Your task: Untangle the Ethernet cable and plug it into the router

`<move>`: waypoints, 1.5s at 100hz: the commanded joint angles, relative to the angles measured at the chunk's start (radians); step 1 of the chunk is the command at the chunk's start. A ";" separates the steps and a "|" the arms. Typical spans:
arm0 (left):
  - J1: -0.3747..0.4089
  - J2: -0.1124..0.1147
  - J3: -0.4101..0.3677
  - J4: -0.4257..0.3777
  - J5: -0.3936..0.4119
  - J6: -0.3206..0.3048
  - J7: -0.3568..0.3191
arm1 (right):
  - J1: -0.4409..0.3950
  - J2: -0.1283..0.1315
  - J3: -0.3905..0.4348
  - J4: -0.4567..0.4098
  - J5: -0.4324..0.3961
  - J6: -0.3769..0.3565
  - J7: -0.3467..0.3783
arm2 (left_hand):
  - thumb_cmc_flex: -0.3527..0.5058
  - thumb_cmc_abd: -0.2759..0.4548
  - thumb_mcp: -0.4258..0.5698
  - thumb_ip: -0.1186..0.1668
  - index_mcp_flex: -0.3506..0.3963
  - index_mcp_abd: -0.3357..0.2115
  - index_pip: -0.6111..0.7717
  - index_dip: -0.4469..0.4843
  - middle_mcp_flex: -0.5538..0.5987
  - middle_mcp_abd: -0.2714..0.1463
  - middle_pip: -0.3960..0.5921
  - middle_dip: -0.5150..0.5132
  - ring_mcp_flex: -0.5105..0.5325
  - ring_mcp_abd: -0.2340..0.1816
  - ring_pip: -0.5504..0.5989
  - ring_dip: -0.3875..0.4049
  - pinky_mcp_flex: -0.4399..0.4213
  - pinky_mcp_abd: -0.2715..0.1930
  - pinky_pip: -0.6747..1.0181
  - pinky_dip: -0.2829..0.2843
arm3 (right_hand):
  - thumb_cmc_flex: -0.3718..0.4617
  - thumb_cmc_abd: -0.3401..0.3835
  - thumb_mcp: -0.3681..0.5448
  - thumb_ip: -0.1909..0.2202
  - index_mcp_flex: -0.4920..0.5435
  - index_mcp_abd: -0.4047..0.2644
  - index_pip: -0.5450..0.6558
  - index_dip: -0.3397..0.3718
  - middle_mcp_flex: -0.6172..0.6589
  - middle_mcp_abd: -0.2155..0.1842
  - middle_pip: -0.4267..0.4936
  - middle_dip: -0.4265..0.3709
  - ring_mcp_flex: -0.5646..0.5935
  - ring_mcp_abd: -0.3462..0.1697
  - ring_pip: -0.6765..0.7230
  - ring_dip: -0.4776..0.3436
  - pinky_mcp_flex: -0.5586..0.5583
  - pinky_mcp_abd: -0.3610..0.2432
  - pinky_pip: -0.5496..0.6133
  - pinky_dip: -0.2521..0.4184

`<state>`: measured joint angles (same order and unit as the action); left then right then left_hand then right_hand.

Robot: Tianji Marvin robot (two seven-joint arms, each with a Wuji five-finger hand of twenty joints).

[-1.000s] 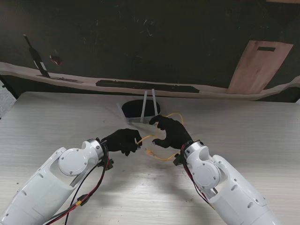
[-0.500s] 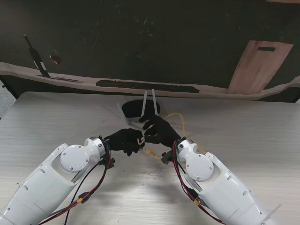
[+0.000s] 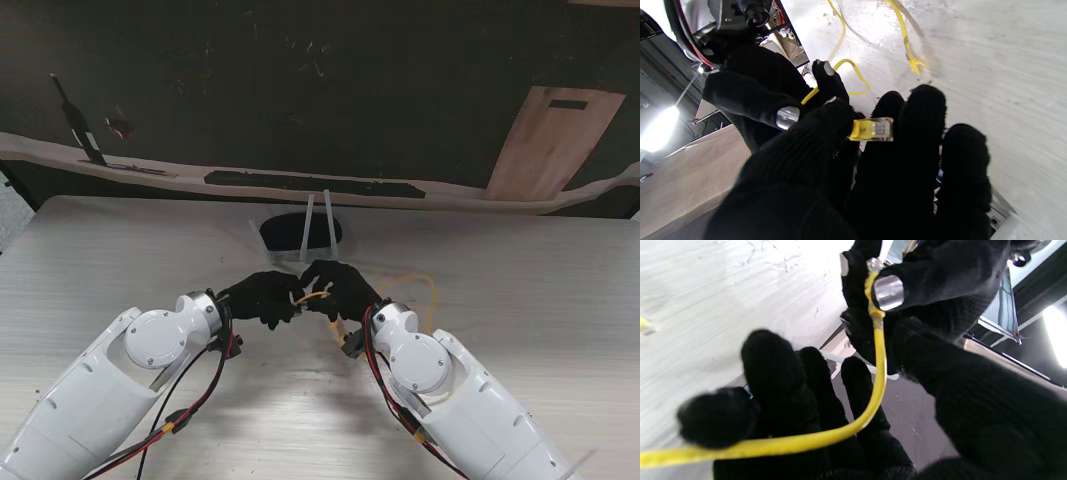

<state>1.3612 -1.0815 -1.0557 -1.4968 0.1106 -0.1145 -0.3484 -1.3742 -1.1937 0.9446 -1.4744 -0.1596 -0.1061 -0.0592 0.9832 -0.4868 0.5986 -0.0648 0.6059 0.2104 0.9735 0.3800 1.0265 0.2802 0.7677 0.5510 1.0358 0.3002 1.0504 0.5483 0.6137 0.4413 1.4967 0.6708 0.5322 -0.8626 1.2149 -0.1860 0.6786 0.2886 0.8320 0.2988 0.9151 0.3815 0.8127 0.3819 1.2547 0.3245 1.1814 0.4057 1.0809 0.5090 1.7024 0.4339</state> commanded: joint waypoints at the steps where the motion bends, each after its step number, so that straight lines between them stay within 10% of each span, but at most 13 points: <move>1: 0.004 0.000 -0.002 -0.010 0.000 0.013 -0.019 | -0.005 0.002 -0.004 0.000 0.011 -0.010 0.010 | 0.040 -0.003 0.029 0.030 0.022 -0.032 0.037 0.013 0.041 -0.056 0.055 0.028 0.006 0.097 0.004 0.006 0.002 -0.024 0.029 0.016 | 0.004 0.066 -0.006 0.041 0.092 -0.018 0.015 -0.002 0.089 0.034 0.025 0.003 0.038 -0.005 0.105 0.038 0.062 -0.070 0.150 0.041; 8: 0.005 -0.001 -0.002 -0.011 0.001 0.018 -0.015 | -0.005 0.003 -0.007 -0.002 0.008 -0.005 0.014 | 0.039 -0.005 0.029 0.029 0.023 -0.028 0.036 0.012 0.042 -0.055 0.055 0.027 0.009 0.098 0.003 0.006 0.002 -0.024 0.029 0.016 | 0.049 0.104 -0.041 -0.064 0.144 -0.034 0.131 -0.177 0.159 0.045 0.035 -0.005 0.037 -0.001 0.150 0.058 0.070 -0.093 0.188 0.077; 16: 0.006 -0.003 -0.001 -0.012 0.001 0.023 -0.009 | 0.000 0.006 -0.013 0.000 -0.005 0.000 0.022 | 0.037 -0.003 0.027 0.028 0.023 -0.027 0.033 0.011 0.042 -0.053 0.056 0.026 0.009 0.098 0.002 0.005 0.002 -0.024 0.029 0.017 | 0.118 0.154 -0.079 -0.091 0.165 -0.049 0.275 -0.254 0.234 0.047 0.070 -0.004 0.038 -0.002 0.194 0.087 0.079 -0.125 0.226 0.102; 37: 0.017 -0.011 -0.003 -0.020 0.017 0.047 0.032 | 0.006 0.009 -0.020 0.001 0.009 0.007 0.045 | -0.008 -0.008 0.004 0.021 0.012 -0.019 -0.015 -0.011 0.034 -0.063 0.052 0.008 0.003 0.106 -0.009 -0.001 -0.002 -0.024 0.024 0.015 | 0.171 0.172 -0.085 -0.082 0.257 -0.130 0.316 -0.167 0.329 0.030 0.160 0.028 0.042 -0.038 0.288 0.145 0.096 -0.222 0.312 0.144; 55: 0.049 -0.021 -0.028 -0.033 0.042 0.036 0.095 | -0.011 -0.002 -0.005 -0.022 0.054 0.085 0.033 | -0.349 0.091 0.048 0.038 -0.049 0.017 -0.399 -0.022 -0.158 -0.004 -0.139 -0.133 -0.187 0.156 -0.184 -0.021 -0.200 -0.014 -0.143 0.017 | 0.179 0.160 -0.073 -0.081 0.272 -0.121 0.298 -0.135 0.344 0.032 0.176 0.040 0.044 -0.047 0.308 0.158 0.100 -0.247 0.332 0.152; 74: 0.083 -0.022 -0.065 -0.054 0.097 -0.003 0.143 | -0.040 -0.028 0.021 -0.058 0.153 0.214 -0.013 | -0.367 0.143 -0.054 0.047 -0.124 -0.003 -0.561 -0.094 -0.320 0.011 -0.275 -0.183 -0.369 0.164 -0.329 -0.043 -0.382 -0.004 -0.304 -0.022 | 0.188 0.166 -0.073 -0.081 0.276 -0.091 0.282 -0.120 0.357 0.050 0.182 0.043 0.043 -0.036 0.329 0.170 0.102 -0.244 0.352 0.162; 117: 0.136 -0.033 -0.060 -0.048 0.446 -0.119 0.393 | -0.069 -0.069 0.059 -0.099 0.317 0.330 -0.090 | -0.361 0.044 0.151 0.012 -0.101 -0.063 -0.470 -0.047 -0.403 -0.052 -0.294 -0.189 -0.411 0.076 -0.408 -0.054 -0.410 -0.022 -0.397 -0.076 | 0.196 0.189 -0.091 -0.079 0.269 -0.058 0.274 -0.111 0.364 0.070 0.204 0.046 0.042 -0.040 0.367 0.197 0.107 -0.276 0.391 0.181; 150: 0.112 -0.046 -0.021 0.014 0.444 -0.143 0.454 | -0.075 -0.066 0.066 -0.109 0.325 0.324 -0.086 | -0.326 0.018 0.217 -0.010 -0.067 -0.073 -0.414 -0.021 -0.333 -0.074 -0.246 -0.171 -0.348 0.047 -0.390 -0.048 -0.390 -0.031 -0.396 -0.085 | 0.195 0.192 -0.096 -0.078 0.266 -0.061 0.275 -0.111 0.361 0.068 0.204 0.045 0.042 -0.037 0.363 0.197 0.107 -0.277 0.391 0.181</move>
<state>1.4754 -1.1216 -1.0838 -1.4863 0.5570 -0.2529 0.1229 -1.4406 -1.2575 1.0101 -1.5719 0.1607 0.2228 -0.1601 0.6438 -0.4551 0.7813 -0.0420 0.5162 0.1678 0.5367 0.3429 0.6726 0.2421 0.5037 0.3798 0.6599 0.2999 0.6435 0.5072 0.2150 0.4418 1.0999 0.5940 0.7005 -0.6893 1.1258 -0.2551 0.9251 0.2250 1.1036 0.1752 1.1720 0.3332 0.9443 0.4158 1.2979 0.3043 1.4736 0.5768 1.1466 0.4473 1.8632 0.6076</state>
